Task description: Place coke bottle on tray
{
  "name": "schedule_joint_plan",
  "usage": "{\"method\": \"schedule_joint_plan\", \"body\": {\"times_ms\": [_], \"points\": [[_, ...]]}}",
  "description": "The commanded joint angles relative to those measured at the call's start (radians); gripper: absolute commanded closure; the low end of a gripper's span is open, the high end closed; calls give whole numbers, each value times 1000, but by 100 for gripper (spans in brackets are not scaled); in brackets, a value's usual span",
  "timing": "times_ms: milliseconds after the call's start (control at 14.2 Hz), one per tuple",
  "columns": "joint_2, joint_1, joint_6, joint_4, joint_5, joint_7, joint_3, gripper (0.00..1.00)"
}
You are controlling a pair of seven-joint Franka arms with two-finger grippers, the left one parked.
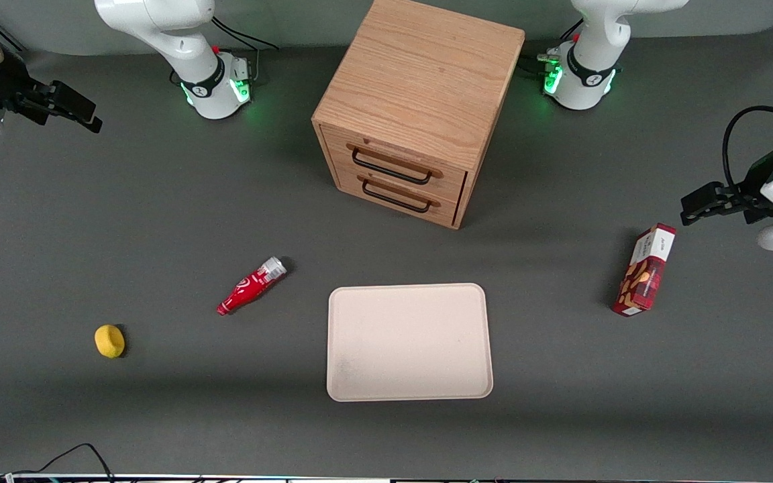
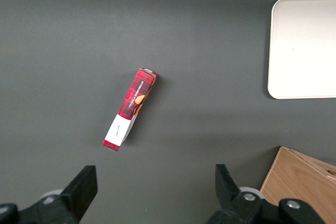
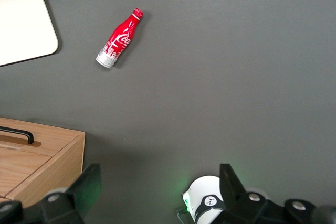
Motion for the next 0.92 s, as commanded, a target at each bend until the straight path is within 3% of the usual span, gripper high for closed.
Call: {"method": "schedule_joint_plan", "body": {"times_ms": [0,846], "points": [[5,11,-10,25,-24,1,-6,0],[38,9,-5,39,-15,-15,-13,0]]}}
